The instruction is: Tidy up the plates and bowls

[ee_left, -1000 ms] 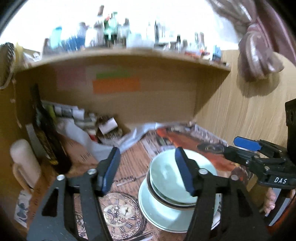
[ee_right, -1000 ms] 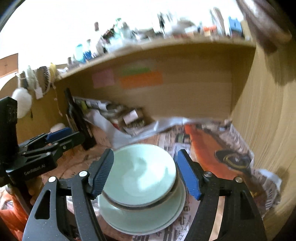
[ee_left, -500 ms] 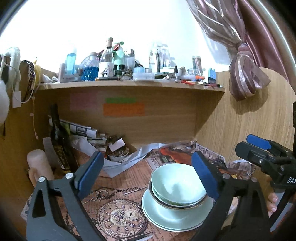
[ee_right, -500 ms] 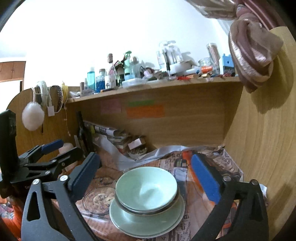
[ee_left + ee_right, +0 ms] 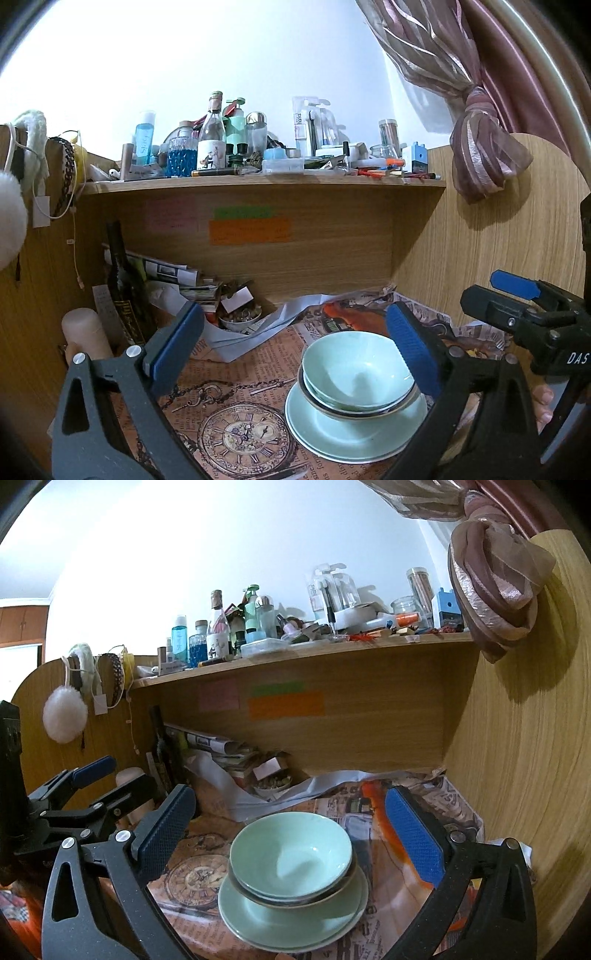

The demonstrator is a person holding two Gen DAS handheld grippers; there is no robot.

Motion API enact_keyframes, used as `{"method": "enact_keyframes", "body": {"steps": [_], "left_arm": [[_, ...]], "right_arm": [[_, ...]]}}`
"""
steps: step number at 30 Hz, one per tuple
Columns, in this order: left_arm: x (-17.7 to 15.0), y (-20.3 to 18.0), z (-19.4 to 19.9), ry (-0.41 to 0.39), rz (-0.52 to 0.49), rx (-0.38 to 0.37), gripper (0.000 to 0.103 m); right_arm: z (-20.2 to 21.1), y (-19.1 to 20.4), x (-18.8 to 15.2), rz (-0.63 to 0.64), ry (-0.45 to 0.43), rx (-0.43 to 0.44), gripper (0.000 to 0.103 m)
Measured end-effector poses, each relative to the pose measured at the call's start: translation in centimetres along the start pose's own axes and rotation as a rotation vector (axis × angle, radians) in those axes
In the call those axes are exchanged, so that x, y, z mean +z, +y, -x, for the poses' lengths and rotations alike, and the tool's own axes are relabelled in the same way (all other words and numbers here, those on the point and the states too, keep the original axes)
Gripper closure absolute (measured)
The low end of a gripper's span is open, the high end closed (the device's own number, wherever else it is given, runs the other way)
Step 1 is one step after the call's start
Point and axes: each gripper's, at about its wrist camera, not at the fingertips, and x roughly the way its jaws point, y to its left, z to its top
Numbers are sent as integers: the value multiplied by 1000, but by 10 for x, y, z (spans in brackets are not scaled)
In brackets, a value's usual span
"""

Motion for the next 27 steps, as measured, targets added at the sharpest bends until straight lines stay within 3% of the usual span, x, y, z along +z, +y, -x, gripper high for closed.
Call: {"method": "enact_keyframes", "body": {"steps": [27], "left_arm": [[-5, 0, -12, 18, 3, -8, 1]], "right_arm": [[-6, -3, -2, -19, 17, 0, 0]]}}
